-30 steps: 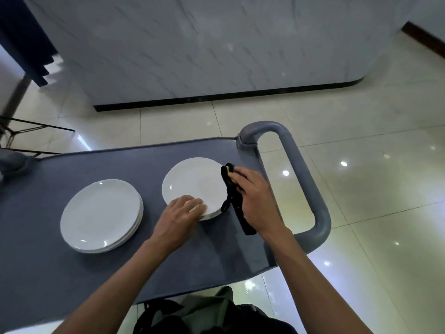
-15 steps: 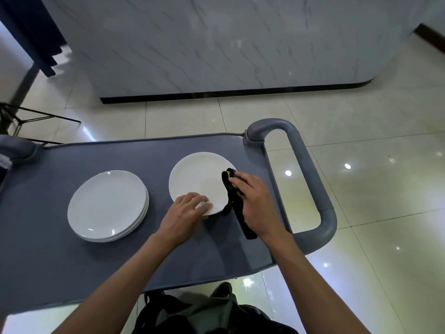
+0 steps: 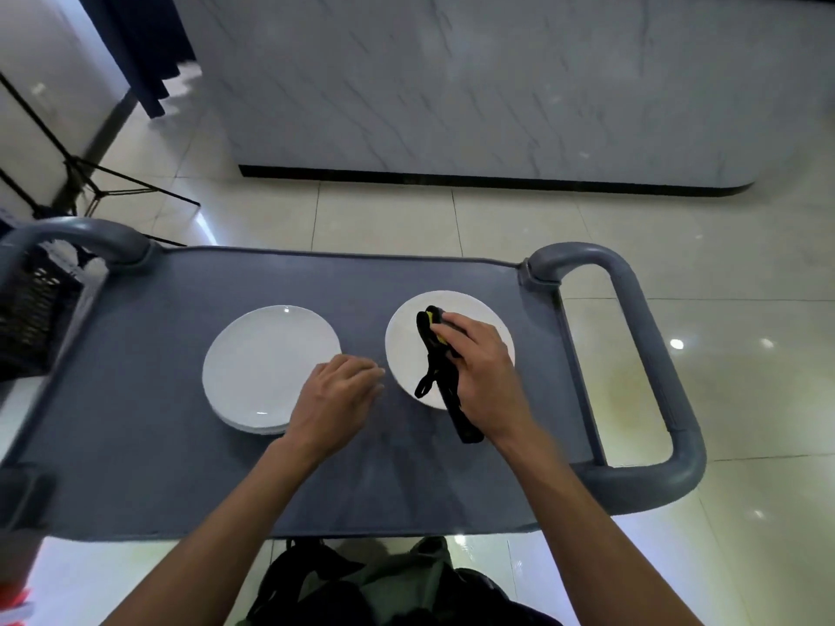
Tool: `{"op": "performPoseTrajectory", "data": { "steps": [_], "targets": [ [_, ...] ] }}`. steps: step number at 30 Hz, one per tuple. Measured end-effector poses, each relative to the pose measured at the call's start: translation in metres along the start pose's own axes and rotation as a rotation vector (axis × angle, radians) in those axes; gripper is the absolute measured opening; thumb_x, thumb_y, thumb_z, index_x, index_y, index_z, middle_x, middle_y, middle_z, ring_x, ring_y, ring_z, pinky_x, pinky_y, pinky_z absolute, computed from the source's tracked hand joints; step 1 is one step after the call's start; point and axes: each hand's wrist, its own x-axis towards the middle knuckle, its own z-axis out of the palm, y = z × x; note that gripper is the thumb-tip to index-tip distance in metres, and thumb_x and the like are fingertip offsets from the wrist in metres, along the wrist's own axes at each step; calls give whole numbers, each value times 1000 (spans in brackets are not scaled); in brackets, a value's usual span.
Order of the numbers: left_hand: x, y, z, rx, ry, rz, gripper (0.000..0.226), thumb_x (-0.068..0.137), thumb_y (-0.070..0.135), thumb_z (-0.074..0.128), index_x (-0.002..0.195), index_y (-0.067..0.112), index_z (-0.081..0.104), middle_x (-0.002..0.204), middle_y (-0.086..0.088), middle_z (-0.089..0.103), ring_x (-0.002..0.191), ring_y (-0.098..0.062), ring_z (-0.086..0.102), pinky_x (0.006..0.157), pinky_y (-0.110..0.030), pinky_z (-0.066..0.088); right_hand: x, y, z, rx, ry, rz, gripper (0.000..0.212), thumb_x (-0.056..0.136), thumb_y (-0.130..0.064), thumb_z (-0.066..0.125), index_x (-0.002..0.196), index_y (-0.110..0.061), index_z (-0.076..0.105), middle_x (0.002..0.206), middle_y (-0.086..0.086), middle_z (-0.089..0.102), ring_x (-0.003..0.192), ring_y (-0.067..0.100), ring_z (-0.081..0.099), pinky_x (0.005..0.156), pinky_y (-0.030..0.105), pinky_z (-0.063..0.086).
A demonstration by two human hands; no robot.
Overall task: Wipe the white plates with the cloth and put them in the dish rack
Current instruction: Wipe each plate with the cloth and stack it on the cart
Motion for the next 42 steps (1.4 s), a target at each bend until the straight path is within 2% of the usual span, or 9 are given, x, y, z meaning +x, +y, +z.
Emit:
{"op": "performPoseTrajectory", "data": {
  "steps": [4,9,14,18,22,28,34,36,42],
  "targets": [
    [-14,-39,-27,3,65,-230,18,83,11,79,101,13,78,103,-2,75,97,-27,68,78,-41,56,17,-35,27,56,-55,-24,43,87,10,60,127,-6,66,135,9,60,121,32,54,101,48,45],
    [-36,-99,-60,-65,167,-621,21,86,12,76,107,12,77,111,-5,73,108,-28,64,90,-38,50,37,-79,71,109,-108,-78,45,86,13,59,127,-5,66,133,10,61,118,31,56,101,46,46],
    [-51,-150,-81,-141,86,-880,30,89,24,71,118,15,71,119,-4,67,110,-27,61,93,-41,50,57,-115,119,161,-169,-107,44,84,13,61,125,-4,67,133,11,61,119,31,56,103,42,45],
    [-55,-169,-84,-192,21,-960,22,86,32,73,106,22,71,108,1,66,96,-22,64,81,-34,49,71,-136,154,187,-195,-109,44,86,11,60,125,-6,67,133,7,61,121,26,54,104,33,45],
    [-54,-175,-81,-272,36,-1013,23,82,33,77,102,23,71,100,3,67,92,-20,64,82,-35,51,81,-146,185,204,-232,-90,41,87,10,57,124,-5,67,130,6,63,121,25,56,102,40,46],
    [-55,-180,-76,-330,39,-1067,18,77,32,78,92,28,68,90,9,69,87,-17,65,80,-40,55,81,-145,215,171,-288,27,42,91,6,55,129,-9,65,133,5,61,122,26,53,104,40,43],
    [-52,-182,-71,-319,41,-1072,15,80,27,74,91,25,63,94,7,66,83,-15,62,79,-37,53,76,-139,224,116,-351,92,41,93,5,54,131,-8,63,139,7,56,128,27,50,108,42,40],
    [-52,-181,-70,-317,40,-1075,15,81,26,72,91,25,62,93,7,64,84,-16,62,78,-37,52,73,-137,224,45,-387,72,43,93,0,56,134,-10,60,146,8,51,134,27,45,112,42,35],
    [-48,-181,-71,-375,32,-1150,15,81,24,72,90,27,61,86,12,64,83,-16,64,76,-33,49,61,-129,220,-120,-515,-21,65,92,-19,62,152,-19,38,164,6,21,151,25,16,122,44,17]
  ]
}}
